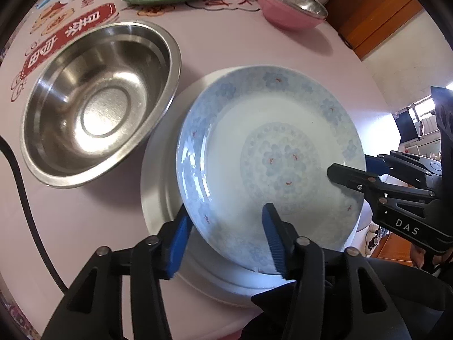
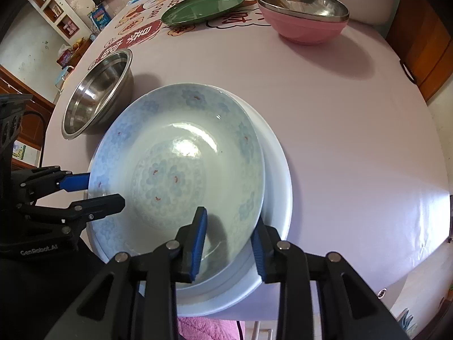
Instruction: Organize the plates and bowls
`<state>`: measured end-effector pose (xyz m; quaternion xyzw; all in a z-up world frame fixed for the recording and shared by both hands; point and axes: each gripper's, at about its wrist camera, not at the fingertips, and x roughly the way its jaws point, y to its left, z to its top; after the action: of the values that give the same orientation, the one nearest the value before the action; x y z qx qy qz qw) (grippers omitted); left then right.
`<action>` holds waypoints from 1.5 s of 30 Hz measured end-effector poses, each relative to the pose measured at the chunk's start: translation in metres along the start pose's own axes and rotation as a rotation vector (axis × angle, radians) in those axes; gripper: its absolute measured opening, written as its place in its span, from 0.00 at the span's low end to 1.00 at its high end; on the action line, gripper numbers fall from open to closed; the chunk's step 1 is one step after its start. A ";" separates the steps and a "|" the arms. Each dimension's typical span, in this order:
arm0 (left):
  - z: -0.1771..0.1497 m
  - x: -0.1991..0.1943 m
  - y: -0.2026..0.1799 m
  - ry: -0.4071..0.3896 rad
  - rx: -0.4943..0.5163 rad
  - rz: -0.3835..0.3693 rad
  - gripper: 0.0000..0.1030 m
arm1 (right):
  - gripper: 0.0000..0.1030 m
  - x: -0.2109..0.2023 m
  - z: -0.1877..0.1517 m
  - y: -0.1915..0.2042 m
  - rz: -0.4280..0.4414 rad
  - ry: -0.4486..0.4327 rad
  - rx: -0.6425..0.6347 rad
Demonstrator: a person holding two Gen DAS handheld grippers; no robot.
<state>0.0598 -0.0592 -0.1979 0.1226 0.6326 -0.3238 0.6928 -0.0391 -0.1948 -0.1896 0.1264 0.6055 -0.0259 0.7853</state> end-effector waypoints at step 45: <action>-0.058 -0.152 0.055 -0.372 -0.225 0.069 0.81 | 0.64 -0.131 -0.042 0.068 -0.172 -0.583 0.012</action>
<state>0.0489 0.0609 -0.0760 0.0041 0.5213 -0.2441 0.8177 -0.1000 -0.1343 -0.0625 0.0667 0.3627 -0.1312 0.9202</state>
